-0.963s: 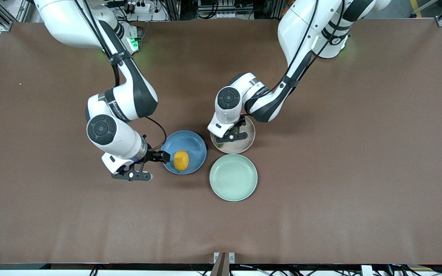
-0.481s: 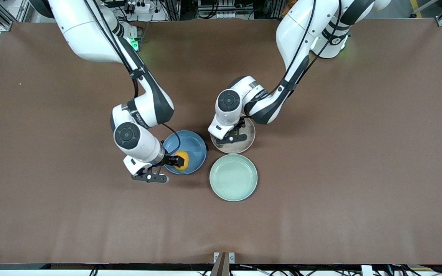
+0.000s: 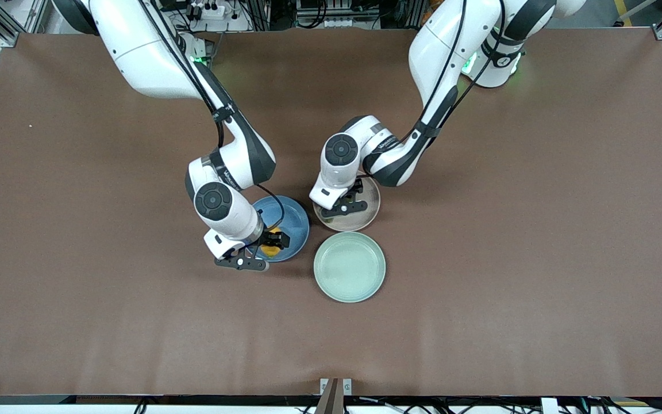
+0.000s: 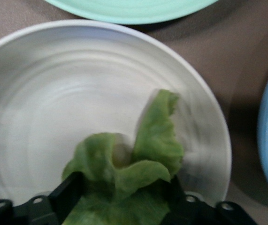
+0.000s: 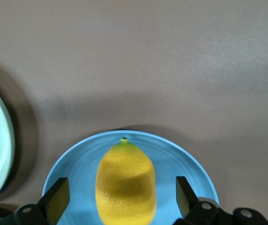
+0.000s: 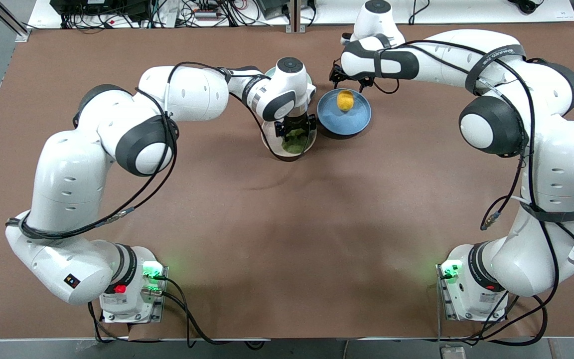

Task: Pick lemon and lettuce from blue and beige plates
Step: 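Grasp the lettuce with the left gripper while the right gripper grasps the lemon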

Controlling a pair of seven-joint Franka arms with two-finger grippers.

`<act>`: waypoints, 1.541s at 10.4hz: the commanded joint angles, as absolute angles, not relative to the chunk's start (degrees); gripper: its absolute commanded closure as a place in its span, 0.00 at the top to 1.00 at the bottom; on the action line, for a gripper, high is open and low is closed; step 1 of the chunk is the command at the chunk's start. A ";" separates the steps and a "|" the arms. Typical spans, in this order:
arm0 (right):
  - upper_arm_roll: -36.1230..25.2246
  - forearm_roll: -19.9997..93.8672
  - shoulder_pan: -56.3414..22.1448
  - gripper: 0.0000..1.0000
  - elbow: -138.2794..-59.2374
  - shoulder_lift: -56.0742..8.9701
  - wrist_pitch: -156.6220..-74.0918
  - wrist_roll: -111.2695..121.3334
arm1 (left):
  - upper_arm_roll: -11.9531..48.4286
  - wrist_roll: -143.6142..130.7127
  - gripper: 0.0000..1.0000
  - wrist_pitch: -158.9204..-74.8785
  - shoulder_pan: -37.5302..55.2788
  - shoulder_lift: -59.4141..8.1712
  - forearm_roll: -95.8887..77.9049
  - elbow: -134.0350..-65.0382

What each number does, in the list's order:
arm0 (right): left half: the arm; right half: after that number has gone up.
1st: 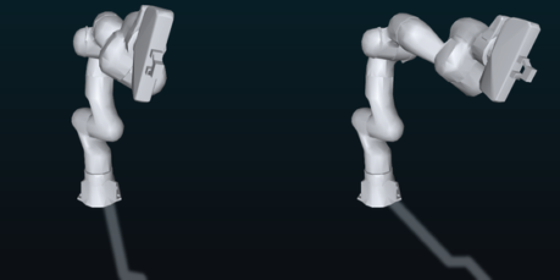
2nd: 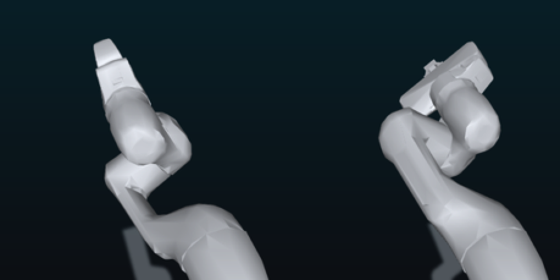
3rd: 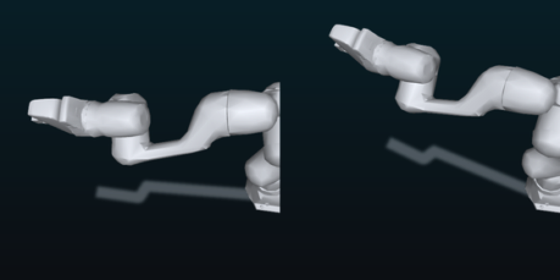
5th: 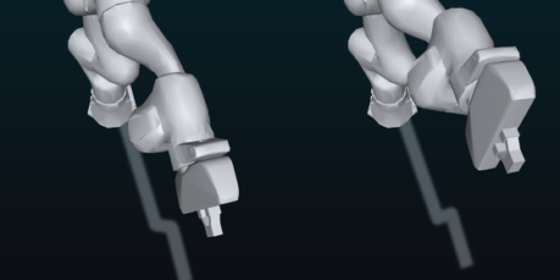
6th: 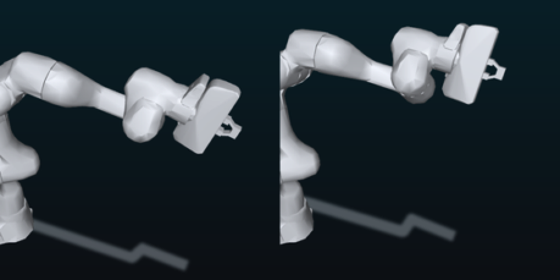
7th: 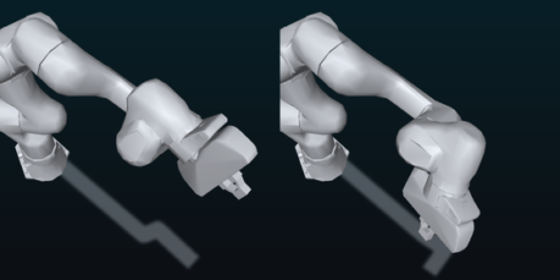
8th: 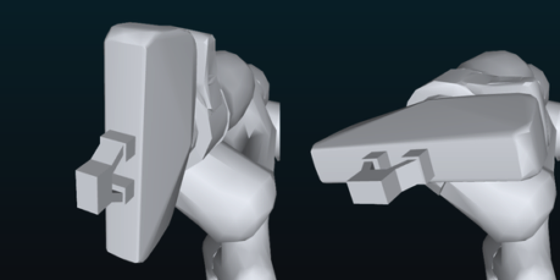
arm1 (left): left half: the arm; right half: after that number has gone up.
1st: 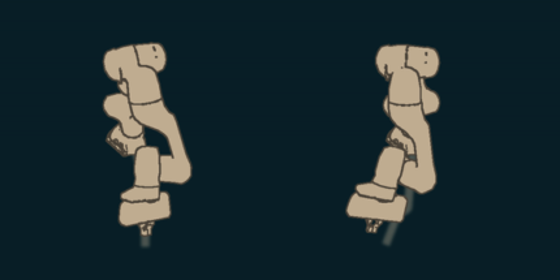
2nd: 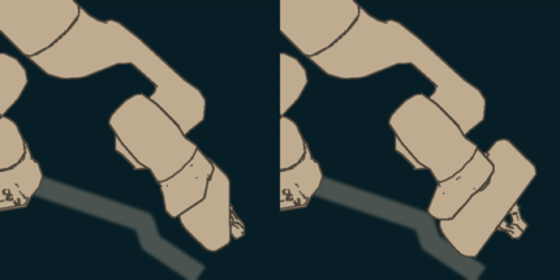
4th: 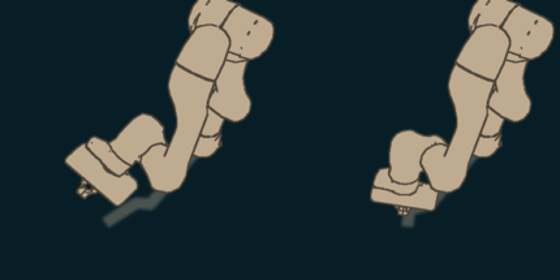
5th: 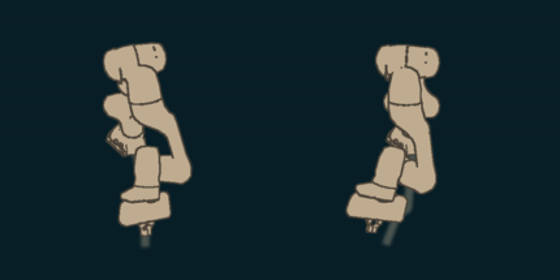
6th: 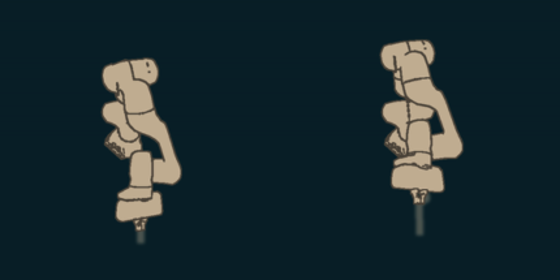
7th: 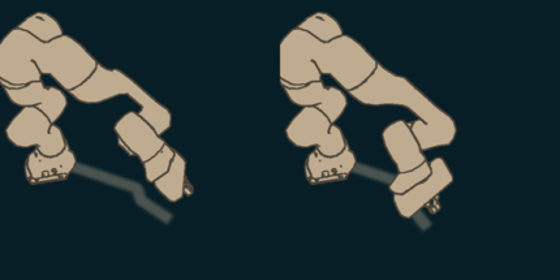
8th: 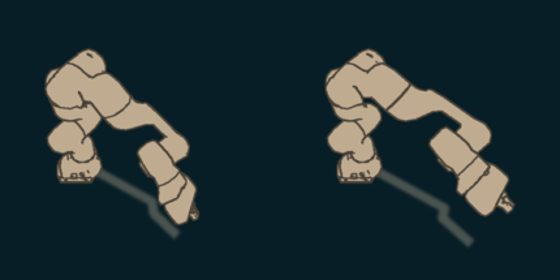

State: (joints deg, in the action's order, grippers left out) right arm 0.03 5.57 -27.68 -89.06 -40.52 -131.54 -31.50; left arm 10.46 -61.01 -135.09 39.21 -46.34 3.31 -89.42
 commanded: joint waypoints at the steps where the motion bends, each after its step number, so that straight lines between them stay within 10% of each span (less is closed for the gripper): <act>1: -0.26 5.45 -28.83 1.00 -91.21 -41.40 -135.59 -32.87 | 9.67 -66.60 0.00 -136.14 40.25 -46.85 4.83 -88.68; 5: 0.17 1.16 -29.88 0.96 -92.02 -42.97 -136.93 -36.82 | 9.67 -68.03 0.00 -136.23 40.69 -45.27 5.01 -88.77; 8: 0.97 0.62 -29.53 0.35 -92.02 -43.07 -136.41 -36.21 | 9.75 -67.68 0.00 -131.43 40.08 -41.85 5.10 -89.03; 10: 1.93 0.62 -28.74 0.18 -91.93 -42.11 -134.66 -36.30 | 9.76 -67.41 0.00 -126.58 39.99 -39.12 5.10 -89.03; 16: 2.11 0.79 -21.82 0.13 -97.44 -29.30 -119.18 -29.38 | 9.67 -60.05 0.00 -124.01 33.07 -34.20 5.10 -88.77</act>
